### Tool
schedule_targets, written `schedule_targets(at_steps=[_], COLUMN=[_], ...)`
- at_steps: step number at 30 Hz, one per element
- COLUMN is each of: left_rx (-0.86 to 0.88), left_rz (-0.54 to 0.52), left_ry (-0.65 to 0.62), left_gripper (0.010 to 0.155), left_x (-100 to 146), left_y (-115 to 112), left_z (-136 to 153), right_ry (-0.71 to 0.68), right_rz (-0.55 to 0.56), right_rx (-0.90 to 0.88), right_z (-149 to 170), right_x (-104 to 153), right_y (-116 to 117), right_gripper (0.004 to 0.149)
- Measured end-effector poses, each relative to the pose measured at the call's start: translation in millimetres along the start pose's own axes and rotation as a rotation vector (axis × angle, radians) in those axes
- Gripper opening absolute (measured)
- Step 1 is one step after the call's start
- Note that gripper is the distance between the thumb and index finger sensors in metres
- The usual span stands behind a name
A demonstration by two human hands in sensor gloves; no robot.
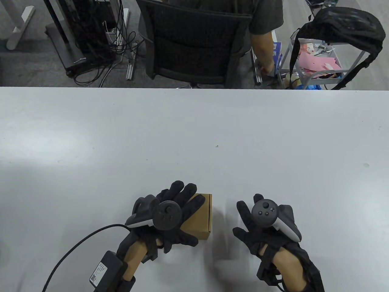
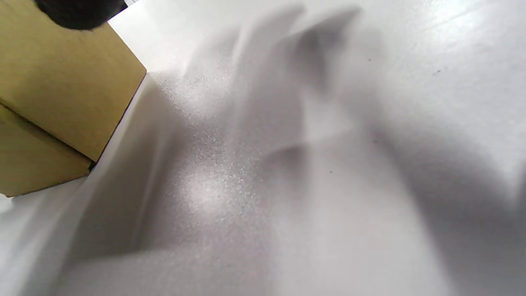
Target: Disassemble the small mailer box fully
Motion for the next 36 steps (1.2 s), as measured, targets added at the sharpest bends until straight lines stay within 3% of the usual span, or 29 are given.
schedule_targets(at_steps=[16, 26, 36], left_rx=[0.073, 0.277, 0.416], left_rz=[0.020, 0.044, 0.088], left_ry=[0.020, 0.016, 0.026], left_gripper=[0.099, 0.096, 0.095], left_x=[-10, -23, -35], left_y=[-2, 9, 17], left_z=[9, 27, 41], right_ry=[-0.077, -0.401, -0.393], right_rz=[0.025, 0.274, 0.447], right_rx=[0.020, 0.073, 0.337], right_z=[-13, -63, -93], right_x=[5, 23, 19], right_y=[0, -3, 18], right_gripper=[0.075, 0.090, 0.104])
Point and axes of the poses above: the tracker on the back of each hand, its own z axis roughly to the little-finger side, its own x axis roughly from the fingertips to the wrist, y = z × x, the point moved 3 cm from there along -x, roughly from the wrist to the fingertips, and after that the axes turned 4 degrees about z, right-handed, at the moved point
